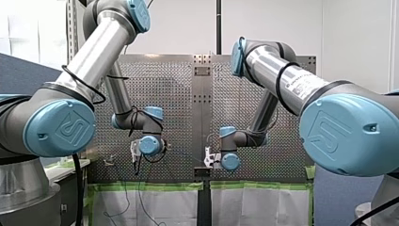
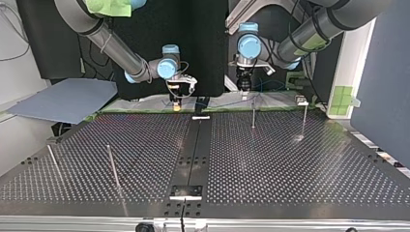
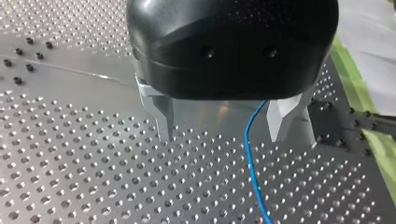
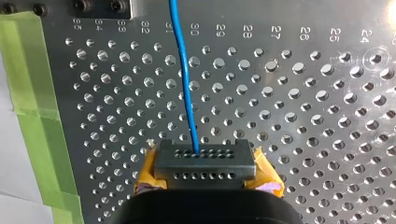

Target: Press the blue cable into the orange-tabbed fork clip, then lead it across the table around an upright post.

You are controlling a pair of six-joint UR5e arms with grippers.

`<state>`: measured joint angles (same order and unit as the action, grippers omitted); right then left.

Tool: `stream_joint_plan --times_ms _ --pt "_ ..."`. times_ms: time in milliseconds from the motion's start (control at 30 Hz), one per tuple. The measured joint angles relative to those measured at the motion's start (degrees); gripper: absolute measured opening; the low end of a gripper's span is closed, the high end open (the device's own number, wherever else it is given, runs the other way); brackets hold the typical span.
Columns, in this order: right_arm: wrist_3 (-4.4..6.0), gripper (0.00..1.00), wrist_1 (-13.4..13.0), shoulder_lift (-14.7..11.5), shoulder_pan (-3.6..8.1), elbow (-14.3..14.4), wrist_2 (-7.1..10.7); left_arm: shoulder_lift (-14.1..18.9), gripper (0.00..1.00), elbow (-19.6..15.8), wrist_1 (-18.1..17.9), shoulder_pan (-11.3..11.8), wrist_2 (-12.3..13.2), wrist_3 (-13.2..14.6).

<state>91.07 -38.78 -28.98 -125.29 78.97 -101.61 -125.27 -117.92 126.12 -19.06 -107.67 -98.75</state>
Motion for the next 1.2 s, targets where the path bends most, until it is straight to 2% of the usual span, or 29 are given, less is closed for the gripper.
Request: stream_joint_plan --times_ms 133,500,800,1033,1200 --pt "-0.01 0.0 0.1 0.0 0.0 0.0 0.0 -0.6 1.0 1.2 0.2 0.2 -0.2 -0.1" --pt "-0.15 0.0 0.1 0.0 -0.01 0.0 0.0 -6.0 1.0 6.2 1.3 0.2 -0.2 -0.1" --pt "-0.18 0.0 0.1 0.0 -0.01 0.0 0.0 -6.7 1.0 10.0 3.5 0.3 -0.8 -0.1" --pt "-0.18 0.0 0.1 0.0 -0.01 0.0 0.0 -6.8 1.0 11.0 4.2 0.6 -1.7 -0.1" --pt "-0.18 0.0 0.1 0.0 -0.01 0.0 0.0 -8.5 1.0 12.1 4.8 0.6 -2.7 0.0"
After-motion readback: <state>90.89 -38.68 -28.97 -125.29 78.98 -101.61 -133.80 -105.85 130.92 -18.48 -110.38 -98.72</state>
